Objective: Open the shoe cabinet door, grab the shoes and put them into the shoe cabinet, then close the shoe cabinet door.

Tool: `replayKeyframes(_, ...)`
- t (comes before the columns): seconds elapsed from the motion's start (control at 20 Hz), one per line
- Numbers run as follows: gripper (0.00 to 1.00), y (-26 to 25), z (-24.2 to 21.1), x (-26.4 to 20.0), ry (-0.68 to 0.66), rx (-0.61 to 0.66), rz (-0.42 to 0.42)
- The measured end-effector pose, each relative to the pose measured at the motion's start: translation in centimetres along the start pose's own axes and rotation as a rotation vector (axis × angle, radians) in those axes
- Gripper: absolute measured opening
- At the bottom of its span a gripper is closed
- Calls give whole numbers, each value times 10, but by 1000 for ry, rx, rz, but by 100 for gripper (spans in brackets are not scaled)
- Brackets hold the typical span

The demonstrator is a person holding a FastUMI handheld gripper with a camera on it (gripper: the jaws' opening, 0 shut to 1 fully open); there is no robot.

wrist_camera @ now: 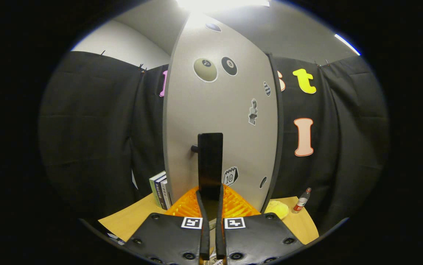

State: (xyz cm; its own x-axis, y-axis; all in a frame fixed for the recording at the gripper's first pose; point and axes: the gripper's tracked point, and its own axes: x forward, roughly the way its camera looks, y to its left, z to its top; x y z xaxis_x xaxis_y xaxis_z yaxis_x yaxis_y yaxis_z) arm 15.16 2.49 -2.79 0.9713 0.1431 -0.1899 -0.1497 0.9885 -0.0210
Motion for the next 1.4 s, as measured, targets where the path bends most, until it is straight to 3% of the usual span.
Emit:
replayKeyframes(0.55,7,-49,-3,-20,-3,-8,-135)
replayKeyframes(1.0,4,-124,-6,-43,1,1,-273)
replayKeyframes(1.15,4,-139,-7,-47,-1,61,-291)
replayKeyframes(1.4,4,-147,-8,-61,-21,30,-312)
